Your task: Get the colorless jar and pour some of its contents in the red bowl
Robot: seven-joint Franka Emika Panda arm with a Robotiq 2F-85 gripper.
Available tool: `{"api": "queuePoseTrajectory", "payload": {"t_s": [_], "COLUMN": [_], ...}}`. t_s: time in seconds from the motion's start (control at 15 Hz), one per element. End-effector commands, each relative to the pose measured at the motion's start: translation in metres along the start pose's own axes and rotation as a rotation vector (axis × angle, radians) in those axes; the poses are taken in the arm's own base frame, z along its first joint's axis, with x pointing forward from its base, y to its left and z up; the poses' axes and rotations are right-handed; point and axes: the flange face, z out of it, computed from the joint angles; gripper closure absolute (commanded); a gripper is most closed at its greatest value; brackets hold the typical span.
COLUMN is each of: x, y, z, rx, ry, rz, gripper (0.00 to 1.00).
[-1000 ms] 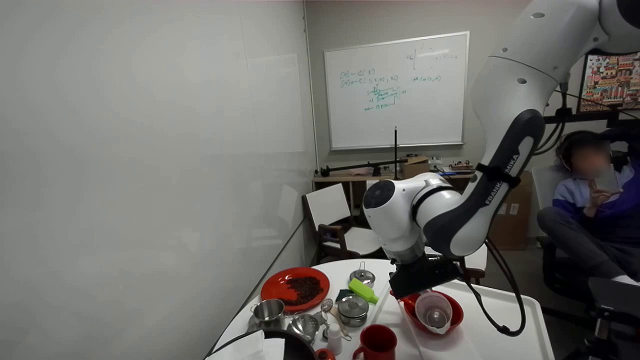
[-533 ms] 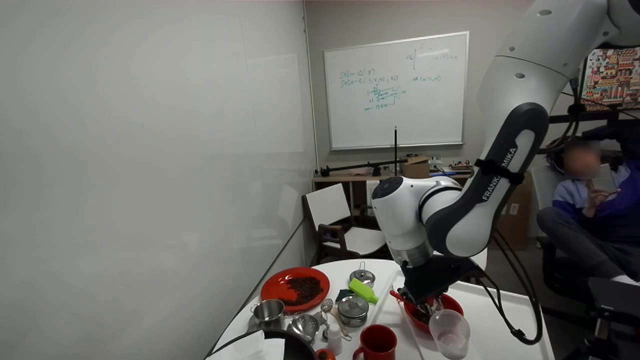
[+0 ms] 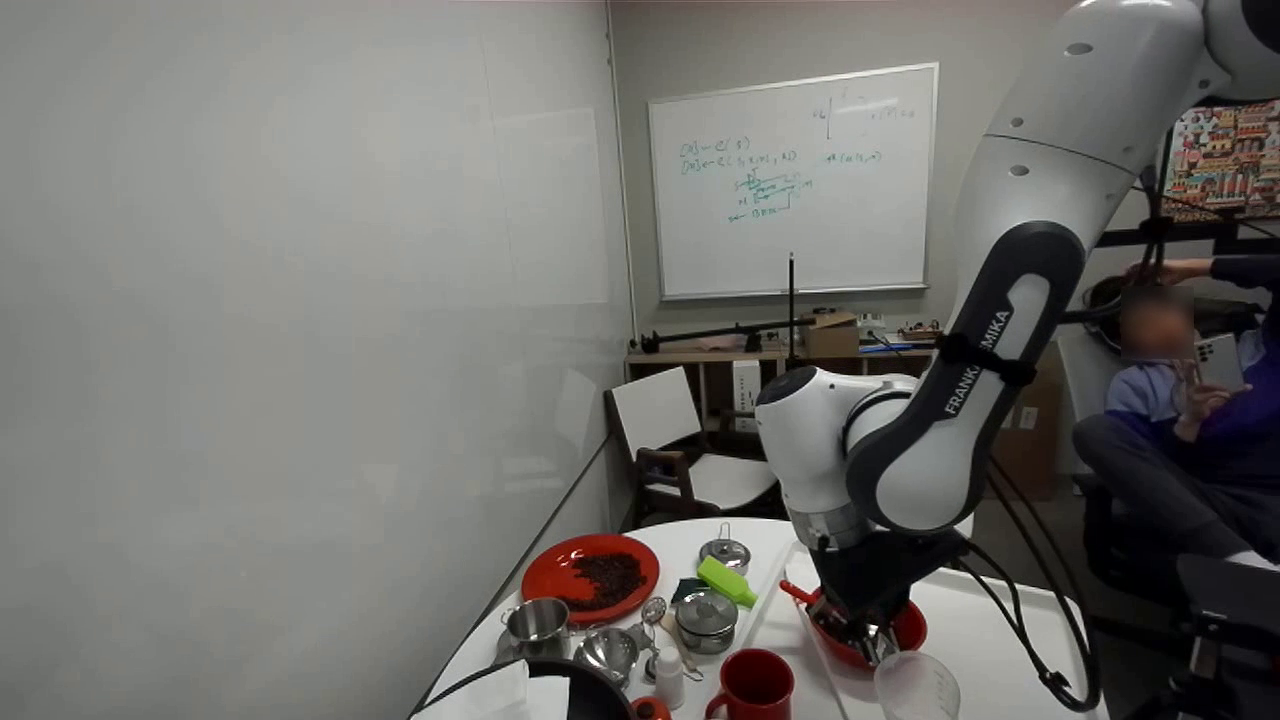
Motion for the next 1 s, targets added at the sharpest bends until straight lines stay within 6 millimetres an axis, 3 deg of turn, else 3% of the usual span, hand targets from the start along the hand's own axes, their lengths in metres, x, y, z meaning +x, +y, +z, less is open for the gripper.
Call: {"api": "queuePoseTrajectory", "payload": {"t_s": [0.0, 0.53, 0.6, 0.67, 0.73, 0.93], "x": [0.005, 0.01, 0.01, 0.009, 0.007, 0.006], "y": [-0.002, -0.007, -0.008, -0.008, -0.004, -0.006], "z": [0.016, 0.048, 0.05, 0.052, 0.05, 0.052], "rx": [0.035, 0.064, 0.063, 0.059, 0.048, 0.048], "ry": [-0.006, 0.033, 0.026, 0.019, 0.019, 0.016], "rz": [-0.012, 0.038, 0.042, 0.047, 0.043, 0.048], "gripper": [0.89, 0.9, 0.48, 0.46, 0.66, 0.46]}}
